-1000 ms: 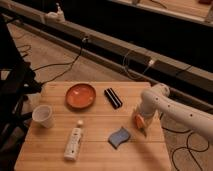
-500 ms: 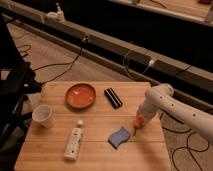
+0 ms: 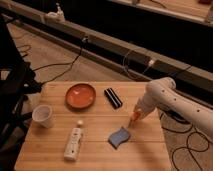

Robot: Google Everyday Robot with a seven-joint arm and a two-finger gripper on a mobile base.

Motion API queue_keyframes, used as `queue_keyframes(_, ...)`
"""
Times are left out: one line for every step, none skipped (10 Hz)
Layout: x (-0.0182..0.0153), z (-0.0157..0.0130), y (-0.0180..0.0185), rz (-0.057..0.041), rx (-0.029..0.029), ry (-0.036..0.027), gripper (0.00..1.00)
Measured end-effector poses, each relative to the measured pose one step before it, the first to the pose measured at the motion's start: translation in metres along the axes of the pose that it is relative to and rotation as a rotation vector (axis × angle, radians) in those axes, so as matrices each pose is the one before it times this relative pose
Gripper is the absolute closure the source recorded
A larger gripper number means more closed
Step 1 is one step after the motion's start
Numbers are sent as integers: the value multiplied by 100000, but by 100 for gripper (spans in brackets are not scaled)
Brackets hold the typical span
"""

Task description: Place the pepper on the white sponge

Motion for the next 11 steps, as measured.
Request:
queue_keyframes(-1229,-544,-516,499,-184,-1920,100)
queue_keyframes(-1096,-326,-351,-60,-983,-1287,100)
queue_keyframes(-1441,-386,-481,-117,-1133,-1540,100)
queue_keyframes(-1809,-238,-493,-70,-1626,-1771,100)
queue_keyframes(-1329,-99,-337,122,-1104,-1230,100)
queue_keyframes(-48,-26,29,85,-131,-25,100)
queue_keyframes(134,-41,152,331,36,61,100)
queue_keyframes(-37,5,-46,-90,-1,-15,100)
queue_keyframes(-89,44,-96,-245,-65,-36,100)
queue_keyframes(92,2,8,62,-41,195,100)
queue_keyframes(0,120,361,36,-673,569,100)
